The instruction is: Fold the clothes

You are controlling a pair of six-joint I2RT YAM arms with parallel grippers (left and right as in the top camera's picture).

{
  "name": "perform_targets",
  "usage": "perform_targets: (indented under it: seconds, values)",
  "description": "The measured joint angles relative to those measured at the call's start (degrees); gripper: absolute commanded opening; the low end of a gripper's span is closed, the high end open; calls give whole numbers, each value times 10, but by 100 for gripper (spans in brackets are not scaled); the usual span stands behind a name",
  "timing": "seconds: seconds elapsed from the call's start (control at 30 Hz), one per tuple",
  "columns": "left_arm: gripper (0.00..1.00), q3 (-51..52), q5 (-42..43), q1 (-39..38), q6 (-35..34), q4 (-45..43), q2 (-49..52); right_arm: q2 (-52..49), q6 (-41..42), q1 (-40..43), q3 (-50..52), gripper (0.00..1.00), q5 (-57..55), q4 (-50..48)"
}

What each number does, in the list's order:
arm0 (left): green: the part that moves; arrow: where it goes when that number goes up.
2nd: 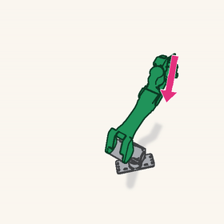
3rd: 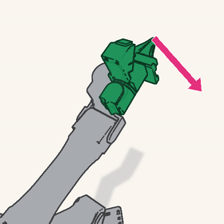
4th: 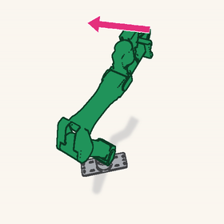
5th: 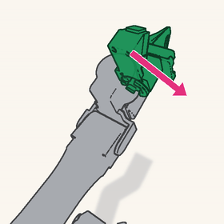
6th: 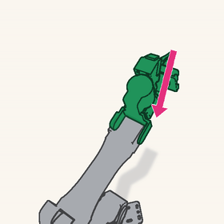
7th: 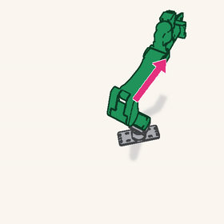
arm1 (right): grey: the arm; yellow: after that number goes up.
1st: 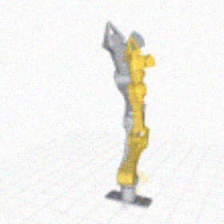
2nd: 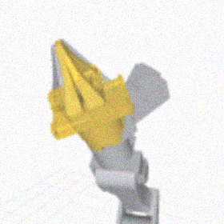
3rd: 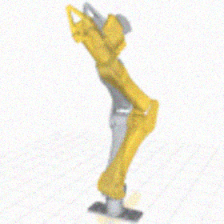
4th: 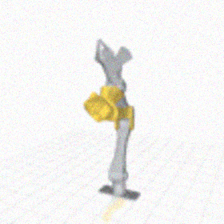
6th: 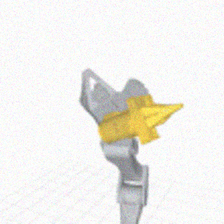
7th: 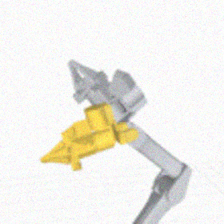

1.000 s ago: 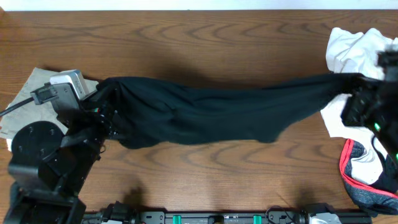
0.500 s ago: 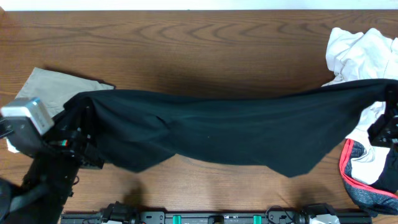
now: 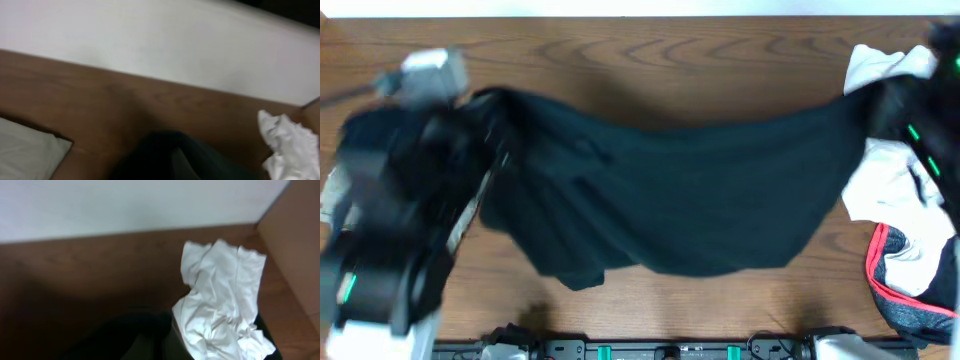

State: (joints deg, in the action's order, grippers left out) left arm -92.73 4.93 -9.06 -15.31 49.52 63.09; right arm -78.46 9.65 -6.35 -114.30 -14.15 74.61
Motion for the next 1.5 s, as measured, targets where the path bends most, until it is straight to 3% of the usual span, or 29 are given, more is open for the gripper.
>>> perform_targets:
  seconds: [0.27, 0.37, 0.53, 0.7, 0.87, 1.0, 1.27, 1.5]
  values:
    - [6, -1, 52, 27, 21, -127, 227, -199, -12, 55, 3, 1, 58, -156]
    - [6, -26, 90, 58, 25, -124, 289, -225, -18, 90, 4, 1, 87, -191]
    - [6, -116, 161, 96, 36, -108, 311, -225, -23, 152, -61, 1, 150, -162]
    - [6, -199, 207, 97, 38, -17, 262, -198, -27, 179, -113, 1, 177, -50]
    - [6, -212, 222, 97, 47, 187, 216, -190, -38, 178, -110, 1, 187, 73]
    - [6, -170, 223, 97, 69, 299, 228, -190, -56, 178, -69, 1, 188, 148]
    - [6, 64, 223, 97, 121, 261, 258, -190, -95, 178, 77, 1, 189, 178]
    - [6, 168, 224, 97, 135, 256, 258, -194, -104, 179, 209, 1, 189, 177]
